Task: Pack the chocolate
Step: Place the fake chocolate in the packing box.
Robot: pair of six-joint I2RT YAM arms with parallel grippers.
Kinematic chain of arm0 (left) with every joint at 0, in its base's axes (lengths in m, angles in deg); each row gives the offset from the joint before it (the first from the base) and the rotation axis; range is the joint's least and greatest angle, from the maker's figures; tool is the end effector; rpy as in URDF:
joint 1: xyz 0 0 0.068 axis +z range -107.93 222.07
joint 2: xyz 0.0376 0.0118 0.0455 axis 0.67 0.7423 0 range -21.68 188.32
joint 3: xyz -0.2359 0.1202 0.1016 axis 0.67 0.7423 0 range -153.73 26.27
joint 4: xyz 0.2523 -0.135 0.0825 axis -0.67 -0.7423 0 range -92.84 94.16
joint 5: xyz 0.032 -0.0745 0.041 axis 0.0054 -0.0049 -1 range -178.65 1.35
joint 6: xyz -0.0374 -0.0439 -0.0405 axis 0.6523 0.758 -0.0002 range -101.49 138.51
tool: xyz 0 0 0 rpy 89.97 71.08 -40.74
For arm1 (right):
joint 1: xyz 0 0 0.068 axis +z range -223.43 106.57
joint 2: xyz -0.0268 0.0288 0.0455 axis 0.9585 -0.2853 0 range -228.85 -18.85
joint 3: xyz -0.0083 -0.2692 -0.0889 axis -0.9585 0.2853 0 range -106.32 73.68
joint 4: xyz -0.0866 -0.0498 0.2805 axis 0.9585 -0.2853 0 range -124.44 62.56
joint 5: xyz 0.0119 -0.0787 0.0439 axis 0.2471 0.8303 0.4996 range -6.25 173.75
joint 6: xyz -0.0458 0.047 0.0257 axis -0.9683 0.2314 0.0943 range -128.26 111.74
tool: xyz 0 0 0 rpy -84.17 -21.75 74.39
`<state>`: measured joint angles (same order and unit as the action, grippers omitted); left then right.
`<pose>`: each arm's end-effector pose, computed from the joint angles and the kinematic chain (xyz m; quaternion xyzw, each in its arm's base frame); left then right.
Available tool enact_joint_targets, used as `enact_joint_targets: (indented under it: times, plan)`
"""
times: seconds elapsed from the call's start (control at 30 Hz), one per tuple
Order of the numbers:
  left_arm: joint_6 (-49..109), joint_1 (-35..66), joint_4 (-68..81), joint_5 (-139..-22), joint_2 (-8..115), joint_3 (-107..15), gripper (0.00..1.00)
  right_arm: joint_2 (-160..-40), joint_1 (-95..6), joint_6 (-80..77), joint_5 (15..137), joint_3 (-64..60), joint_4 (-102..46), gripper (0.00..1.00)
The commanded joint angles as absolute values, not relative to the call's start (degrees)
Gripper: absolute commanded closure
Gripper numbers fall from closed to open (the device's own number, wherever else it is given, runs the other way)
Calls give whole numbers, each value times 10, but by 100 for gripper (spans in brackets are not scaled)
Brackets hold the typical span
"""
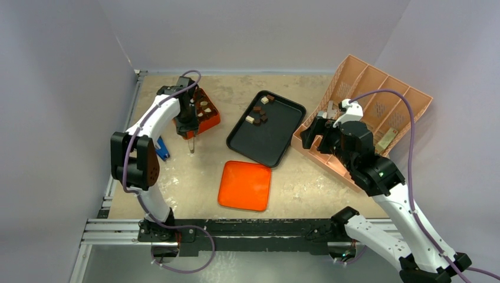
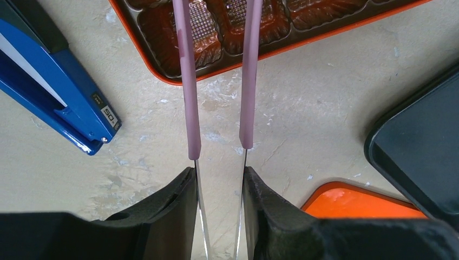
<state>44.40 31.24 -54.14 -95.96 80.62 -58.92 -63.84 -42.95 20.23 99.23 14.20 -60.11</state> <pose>0.3944 -0.0679 0.2293 -0.1378 0.9803 0.0202 0.1401 0.1869 0.0921 0.3965 0.0652 0.8038 0.1911 0.5596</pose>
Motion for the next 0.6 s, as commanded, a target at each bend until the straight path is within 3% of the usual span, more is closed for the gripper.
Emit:
enact_joint_targets:
  times: [0.0, 0.23, 0.57]
  plan:
    - [433, 317, -548, -960, 765, -624, 67, -636, -428, 205, 992, 132, -579, 3]
    - [418, 295, -568, -932, 750, -663, 67, -636, -427, 206, 991, 131, -581, 3]
    - [420, 178, -580, -894, 790, -729, 67, -633, -428, 207, 994, 130, -582, 3]
